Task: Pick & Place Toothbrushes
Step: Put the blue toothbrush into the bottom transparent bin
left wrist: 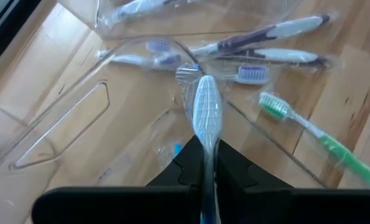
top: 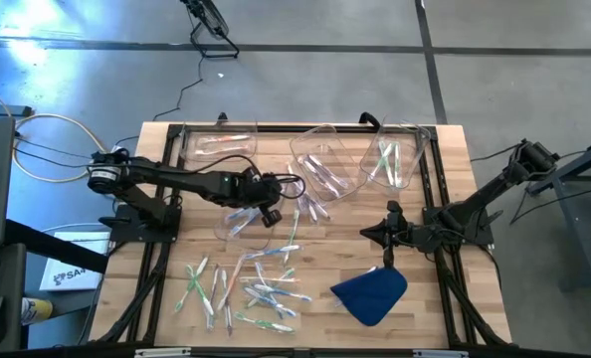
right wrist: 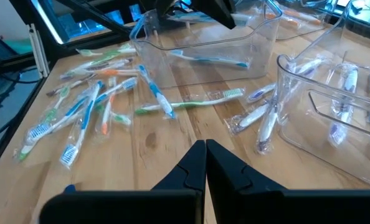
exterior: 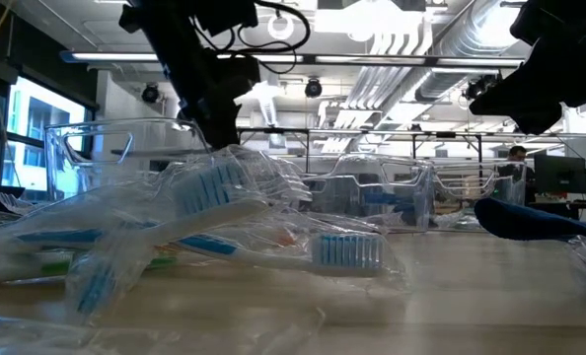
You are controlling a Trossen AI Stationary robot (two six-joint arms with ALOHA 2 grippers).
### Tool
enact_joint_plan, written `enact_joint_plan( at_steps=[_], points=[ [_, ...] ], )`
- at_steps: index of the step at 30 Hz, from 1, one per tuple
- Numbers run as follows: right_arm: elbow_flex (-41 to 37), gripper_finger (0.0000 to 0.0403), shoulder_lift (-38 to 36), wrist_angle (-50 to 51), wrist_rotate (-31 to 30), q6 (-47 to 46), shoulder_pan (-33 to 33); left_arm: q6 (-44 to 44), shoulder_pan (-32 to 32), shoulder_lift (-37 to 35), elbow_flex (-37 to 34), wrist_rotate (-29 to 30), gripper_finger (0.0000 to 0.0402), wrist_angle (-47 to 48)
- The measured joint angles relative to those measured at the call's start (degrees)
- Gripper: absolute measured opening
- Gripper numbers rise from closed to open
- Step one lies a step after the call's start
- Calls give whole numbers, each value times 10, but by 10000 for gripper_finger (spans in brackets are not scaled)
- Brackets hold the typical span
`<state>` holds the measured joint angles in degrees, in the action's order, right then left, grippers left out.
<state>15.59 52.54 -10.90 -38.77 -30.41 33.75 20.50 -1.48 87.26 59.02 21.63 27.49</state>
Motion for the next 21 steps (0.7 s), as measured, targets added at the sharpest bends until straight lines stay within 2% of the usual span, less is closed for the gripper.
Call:
enact_joint_plan(
  at_steps=[14,21],
  points=[
    [0,3,0,0,1,-14,0,-7,0,0,0,2,19,13],
    [0,3,0,0,1,-9,0,-7,0,0,0,1,55,32]
  ],
)
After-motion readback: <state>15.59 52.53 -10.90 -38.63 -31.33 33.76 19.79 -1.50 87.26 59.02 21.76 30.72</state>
